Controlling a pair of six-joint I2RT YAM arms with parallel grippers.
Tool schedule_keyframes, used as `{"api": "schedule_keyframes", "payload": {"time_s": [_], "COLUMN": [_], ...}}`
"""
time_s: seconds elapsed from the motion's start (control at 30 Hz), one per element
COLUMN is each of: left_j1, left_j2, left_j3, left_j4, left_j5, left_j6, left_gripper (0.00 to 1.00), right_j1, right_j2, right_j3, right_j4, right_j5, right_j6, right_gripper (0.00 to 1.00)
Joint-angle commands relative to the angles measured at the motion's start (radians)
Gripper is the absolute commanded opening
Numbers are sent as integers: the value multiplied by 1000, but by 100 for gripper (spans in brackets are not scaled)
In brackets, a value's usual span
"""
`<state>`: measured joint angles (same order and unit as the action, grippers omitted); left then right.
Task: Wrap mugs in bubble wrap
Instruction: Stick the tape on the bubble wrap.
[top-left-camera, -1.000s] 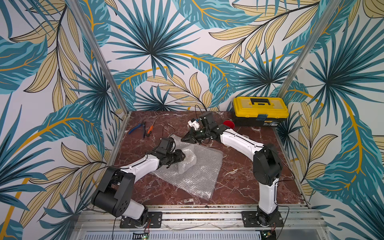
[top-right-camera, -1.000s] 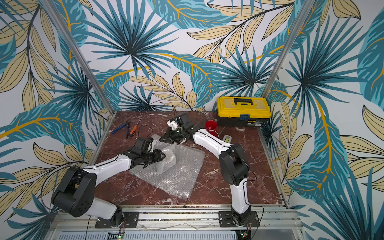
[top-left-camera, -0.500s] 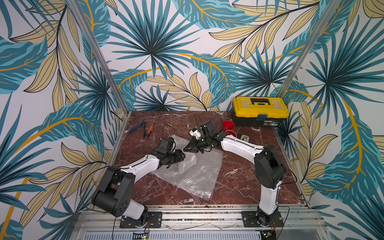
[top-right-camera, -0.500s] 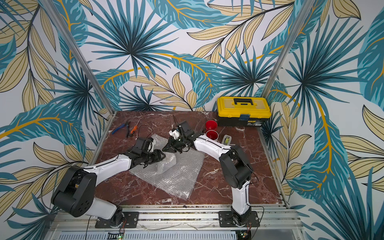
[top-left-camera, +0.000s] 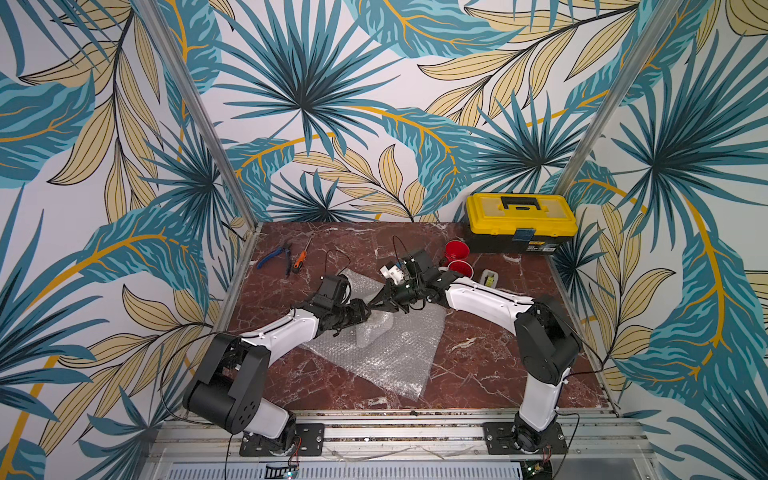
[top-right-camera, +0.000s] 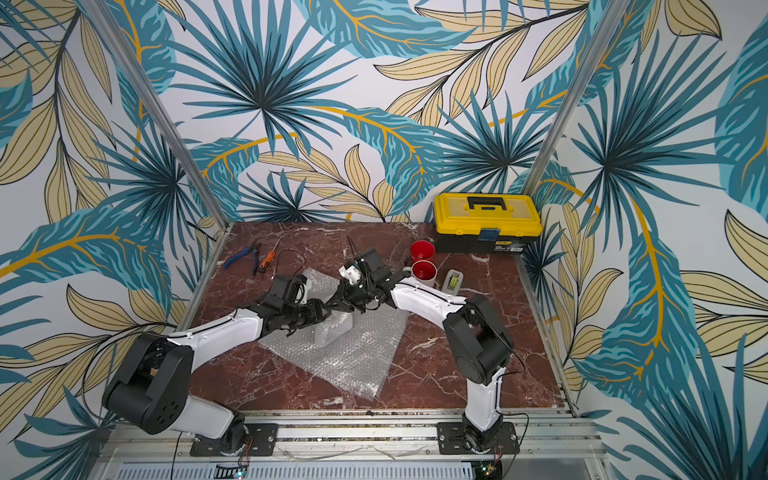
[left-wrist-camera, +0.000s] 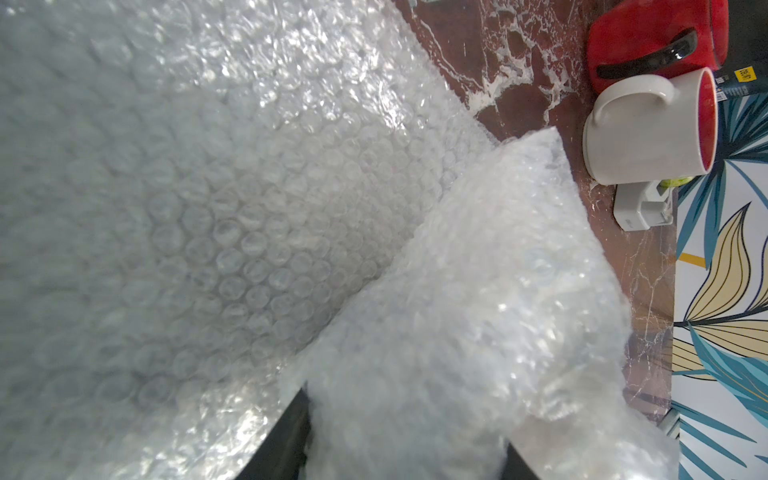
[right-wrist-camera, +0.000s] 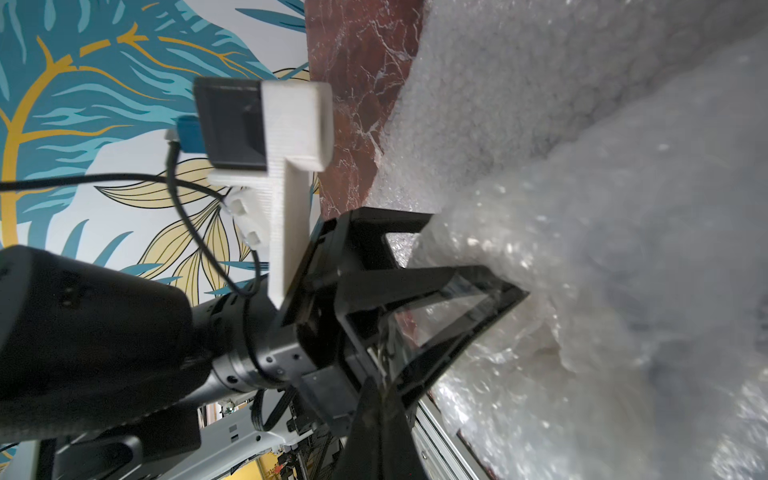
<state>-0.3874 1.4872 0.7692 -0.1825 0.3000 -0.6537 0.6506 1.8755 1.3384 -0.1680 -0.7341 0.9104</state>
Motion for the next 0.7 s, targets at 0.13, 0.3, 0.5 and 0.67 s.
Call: {"api": "schedule_keyframes", "payload": {"time_s": [0.13,0.3,0.5,0.67], "left_j1": [-12,-13,-12,-14], "left_j2": [26,25,25,29], "left_j3": [21,19,16,18], "left_j4": [-21,-22,-22,-22], "left_j5": [19,18,17,18], "left_j6": [12,12,13,12], "left_gripper": [51,51,51,51], "right_j1": [11,14,19,23], "right_j2": [-31,-23,-12,-1], "right_j3": [-57,-77,-86,-79], "right_j4": [5,-6,-35,-92], "right_j5": [6,9,27,61], "right_j6": [1,-11,-33,-83], "right_gripper": [0,0,0,0]}}
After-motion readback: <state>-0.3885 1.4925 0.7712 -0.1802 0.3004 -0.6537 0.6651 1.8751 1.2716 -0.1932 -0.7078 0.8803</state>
